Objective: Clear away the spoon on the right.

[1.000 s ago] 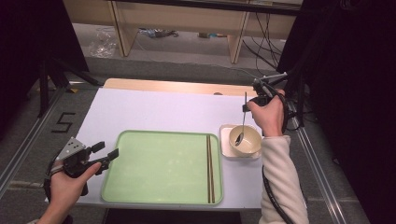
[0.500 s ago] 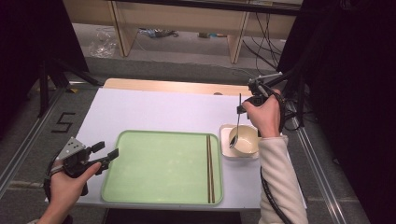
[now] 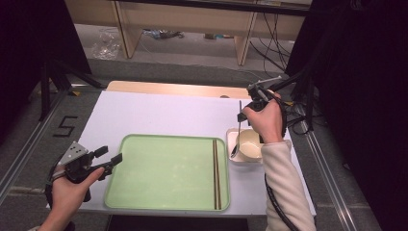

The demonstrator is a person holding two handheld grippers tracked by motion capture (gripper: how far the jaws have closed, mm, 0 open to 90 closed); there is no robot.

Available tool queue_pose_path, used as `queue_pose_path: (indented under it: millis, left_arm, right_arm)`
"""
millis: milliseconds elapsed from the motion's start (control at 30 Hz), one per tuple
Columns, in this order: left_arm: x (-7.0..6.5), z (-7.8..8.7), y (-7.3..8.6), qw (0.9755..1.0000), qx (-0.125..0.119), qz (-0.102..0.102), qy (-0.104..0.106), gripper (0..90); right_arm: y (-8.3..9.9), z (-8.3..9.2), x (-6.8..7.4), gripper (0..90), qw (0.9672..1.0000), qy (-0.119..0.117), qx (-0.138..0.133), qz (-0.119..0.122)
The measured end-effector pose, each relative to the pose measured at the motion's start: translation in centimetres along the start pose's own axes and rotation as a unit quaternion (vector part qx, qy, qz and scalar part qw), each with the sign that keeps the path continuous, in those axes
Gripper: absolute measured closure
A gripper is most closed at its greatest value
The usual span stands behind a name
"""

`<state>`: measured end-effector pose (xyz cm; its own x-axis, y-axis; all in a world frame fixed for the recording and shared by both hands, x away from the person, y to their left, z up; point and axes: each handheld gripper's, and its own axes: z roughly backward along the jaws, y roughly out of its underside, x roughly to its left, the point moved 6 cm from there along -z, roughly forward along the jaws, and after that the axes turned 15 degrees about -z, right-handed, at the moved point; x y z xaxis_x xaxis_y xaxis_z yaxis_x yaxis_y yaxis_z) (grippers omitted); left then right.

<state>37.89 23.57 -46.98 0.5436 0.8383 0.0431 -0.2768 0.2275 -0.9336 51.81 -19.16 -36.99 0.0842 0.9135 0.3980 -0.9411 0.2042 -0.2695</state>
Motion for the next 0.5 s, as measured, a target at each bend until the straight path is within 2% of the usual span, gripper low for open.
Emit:
queue_pose_path:
  millis: [33, 67, 133, 200, 233, 300, 467, 500]
  left_arm:
    - [0.0, 0.0, 0.0, 1.0000, 0.000, 0.000, 0.000, 31.9]
    - [0.0, 0.0, 0.0, 1.0000, 0.000, 0.000, 0.000, 31.9]
    - [0.0, 0.0, 0.0, 1.0000, 0.000, 0.001, 0.000, 31.9]
    - [0.0, 0.0, 0.0, 1.0000, -0.001, 0.001, 0.000, 31.9]
    - [0.0, 0.0, 0.0, 1.0000, -0.001, 0.001, 0.000, 31.8]
    - [0.0, 0.0, 0.0, 1.0000, -0.001, 0.001, 0.000, 31.9]
    - [0.0, 0.0, 0.0, 1.0000, 0.000, 0.001, 0.001, 31.9]
    - [0.0, 0.0, 0.0, 1.0000, 0.000, 0.001, 0.001, 31.9]
  right_arm:
    - [0.0, -0.2, 0.1, 90.0, 0.9999, -0.003, -0.002, 0.010]
    - [0.2, -0.2, 0.2, 90.0, 1.0000, 0.001, 0.005, 0.001]
    - [0.2, -0.6, 0.3, 90.0, 0.9999, -0.002, 0.003, 0.017]
    - [0.4, -0.7, 0.6, 90.0, 0.9999, -0.003, 0.010, 0.012]
    - [0.6, -0.7, 0.7, 90.0, 0.9998, 0.002, 0.020, 0.002]
    - [0.6, -1.0, 0.9, 90.0, 0.9998, -0.001, 0.017, 0.012]
    - [1.0, -1.4, 1.3, 90.0, 0.9994, 0.001, 0.032, 0.011]
    - [1.2, -1.5, 1.5, 90.0, 0.9993, 0.003, 0.038, 0.004]
